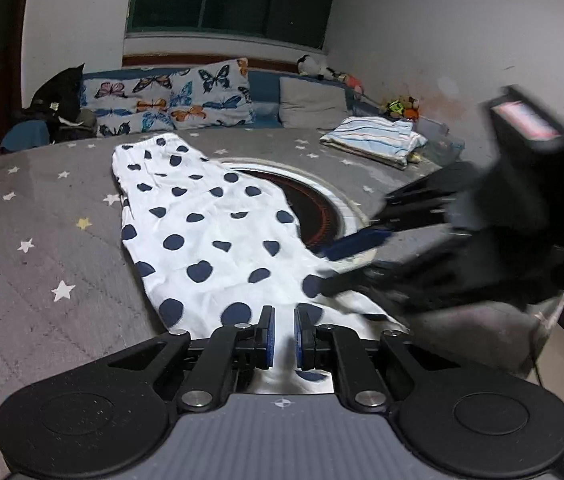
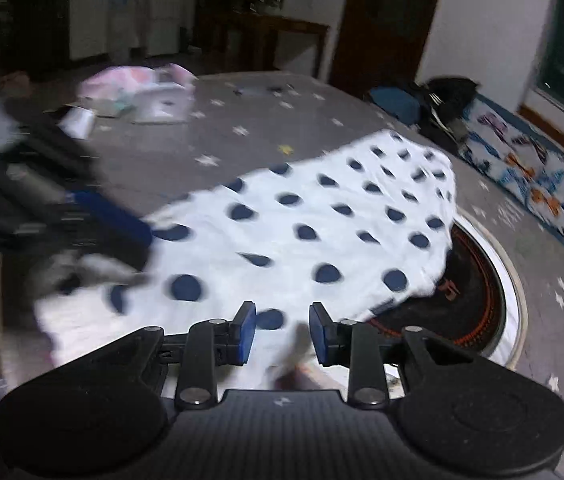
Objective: Fold clothes
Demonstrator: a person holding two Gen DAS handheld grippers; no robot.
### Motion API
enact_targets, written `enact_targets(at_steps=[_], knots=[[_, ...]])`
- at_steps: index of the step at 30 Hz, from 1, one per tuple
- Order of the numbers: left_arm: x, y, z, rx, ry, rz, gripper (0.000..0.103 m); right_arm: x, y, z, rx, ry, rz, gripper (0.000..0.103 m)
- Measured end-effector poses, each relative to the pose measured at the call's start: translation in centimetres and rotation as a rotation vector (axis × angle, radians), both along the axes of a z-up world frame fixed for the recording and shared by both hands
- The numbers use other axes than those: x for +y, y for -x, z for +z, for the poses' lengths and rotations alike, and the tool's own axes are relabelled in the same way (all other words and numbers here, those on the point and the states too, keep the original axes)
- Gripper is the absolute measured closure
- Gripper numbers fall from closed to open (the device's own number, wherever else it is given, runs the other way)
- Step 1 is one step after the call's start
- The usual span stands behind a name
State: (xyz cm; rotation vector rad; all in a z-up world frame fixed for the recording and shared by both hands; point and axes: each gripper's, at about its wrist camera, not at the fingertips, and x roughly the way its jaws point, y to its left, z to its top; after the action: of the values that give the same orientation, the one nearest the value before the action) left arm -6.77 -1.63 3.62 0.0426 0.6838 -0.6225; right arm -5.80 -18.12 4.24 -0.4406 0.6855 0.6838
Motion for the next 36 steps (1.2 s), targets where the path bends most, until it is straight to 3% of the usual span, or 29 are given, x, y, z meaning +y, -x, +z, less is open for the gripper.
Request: enact_targets(at_steps=[7, 12, 16, 18, 20, 22, 23, 24, 27, 29, 36], knots=[[0.0, -1.5, -2.4, 0.075, -0.028, -0.003, 0.092, 1.1, 5.9, 2.1, -0.03, 0.019, 0.192, 0.058], [0.6, -1.1, -1.3, 0.052, -0.015, 0.005, 0.092, 3.5, 9.6, 1.0, -0.064, 0.098, 0.362, 0.053], [1.6, 0.3, 0.0, 0.01, -0.015, 0.011, 0.09, 5.6, 10.5, -0.8, -0.121, 0.152, 0.415, 0.05], [2.2, 1.2, 0.3, -0.01, -0.032, 0.013, 0.085, 5.6, 10.1, -0.7, -0.106, 0.136, 0.4, 0.053], [2.7, 2.3, 0.5, -0.034, -0.059, 0.014, 0.074, 5.6, 9.7, -0.6, -0.091, 0.12, 0.386, 0.056], [3.1, 3.8, 0.5, -0.081, -0.104, 0.005, 0.057, 5.5, 9.3, -0.5, -0.077, 0.105, 0.371, 0.069], [3.1, 4.4, 0.4, -0.101, -0.12, -0.004, 0.055, 5.5, 9.1, -0.4, -0.069, 0.097, 0.364, 0.073], [3.1, 5.0, 0.4, -0.121, -0.135, -0.016, 0.054, 5.5, 8.9, -0.4, -0.062, 0.089, 0.356, 0.079], [2.4, 6.8, 0.0, -0.195, -0.193, -0.071, 0.052, 5.3, 8.0, 0.2, -0.018, 0.049, 0.327, 0.086], [1.5, 7.7, -0.3, -0.266, -0.243, -0.1, 0.052, 4.6, 6.9, 1.0, 0.029, 0.007, 0.299, 0.088], [-0.9, 8.5, -0.9, -0.376, -0.3, -0.21, 0.049, 2.9, 4.3, 2.7, 0.143, -0.099, 0.227, 0.09]])
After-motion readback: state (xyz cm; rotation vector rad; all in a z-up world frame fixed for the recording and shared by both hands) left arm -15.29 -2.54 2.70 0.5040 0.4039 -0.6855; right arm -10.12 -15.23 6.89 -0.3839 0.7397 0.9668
